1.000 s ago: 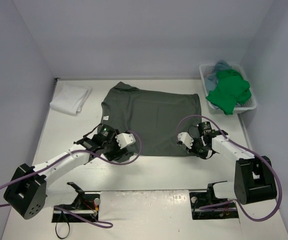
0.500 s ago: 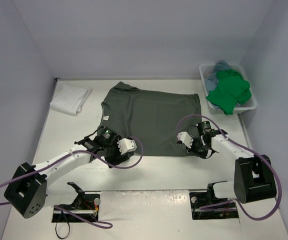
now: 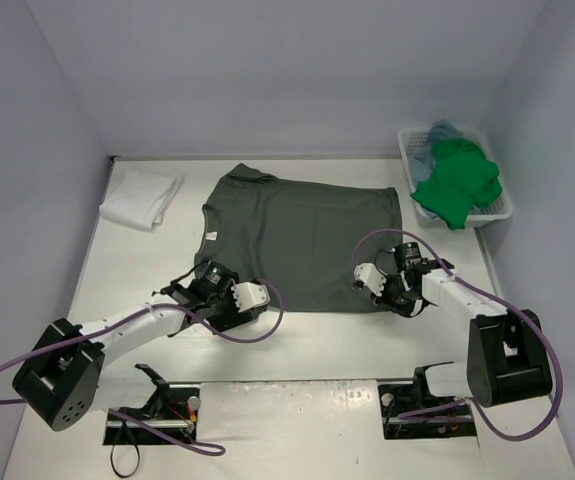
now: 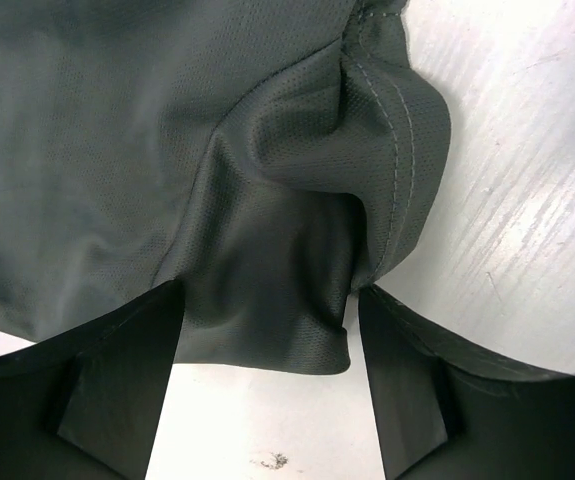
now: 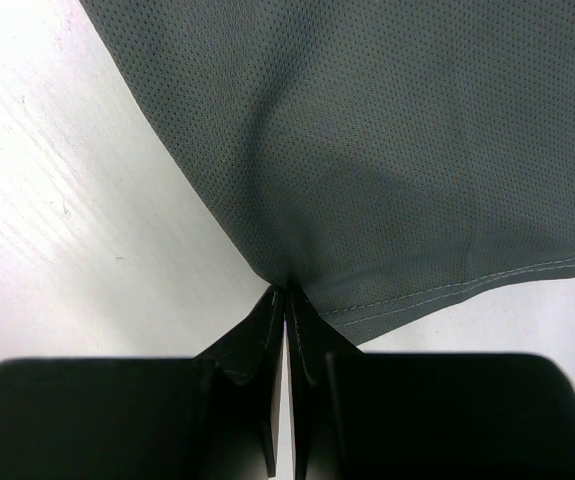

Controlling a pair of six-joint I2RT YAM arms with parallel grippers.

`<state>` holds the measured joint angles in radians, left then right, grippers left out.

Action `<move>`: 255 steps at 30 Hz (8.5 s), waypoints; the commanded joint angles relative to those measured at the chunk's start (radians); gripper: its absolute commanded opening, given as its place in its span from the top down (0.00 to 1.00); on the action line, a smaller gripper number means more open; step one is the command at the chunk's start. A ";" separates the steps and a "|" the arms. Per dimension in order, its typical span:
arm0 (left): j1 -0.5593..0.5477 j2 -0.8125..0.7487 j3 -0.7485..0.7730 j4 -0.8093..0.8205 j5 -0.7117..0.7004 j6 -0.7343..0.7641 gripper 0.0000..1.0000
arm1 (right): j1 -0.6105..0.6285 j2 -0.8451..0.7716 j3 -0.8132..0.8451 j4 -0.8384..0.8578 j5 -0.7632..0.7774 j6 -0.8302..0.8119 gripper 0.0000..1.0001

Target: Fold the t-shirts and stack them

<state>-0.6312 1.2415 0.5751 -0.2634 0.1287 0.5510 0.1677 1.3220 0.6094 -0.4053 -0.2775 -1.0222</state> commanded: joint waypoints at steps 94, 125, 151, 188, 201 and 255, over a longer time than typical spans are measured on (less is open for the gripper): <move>0.021 0.027 0.147 -0.287 0.104 0.049 1.00 | 0.012 -0.081 0.138 -0.040 0.021 -0.001 1.00; 0.261 0.055 0.453 -0.399 0.198 0.136 1.00 | -0.138 0.091 0.386 -0.033 -0.084 -0.055 1.00; 0.320 0.395 0.729 -0.168 0.175 0.046 1.00 | -0.163 0.417 0.611 0.043 -0.120 -0.027 1.00; 0.369 0.644 0.856 -0.011 0.029 -0.037 0.80 | -0.136 0.631 0.725 0.249 -0.023 0.157 0.69; 0.369 0.619 0.962 -0.054 -0.006 -0.063 0.52 | -0.123 0.574 0.759 0.327 0.020 0.260 0.62; 0.444 1.076 1.755 -0.333 0.074 -0.072 0.51 | -0.217 1.223 1.607 0.079 -0.106 0.315 0.52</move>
<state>-0.1959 2.3367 2.2471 -0.5804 0.1829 0.4789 -0.0200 2.5336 2.1796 -0.2932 -0.3584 -0.6975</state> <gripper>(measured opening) 0.492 0.486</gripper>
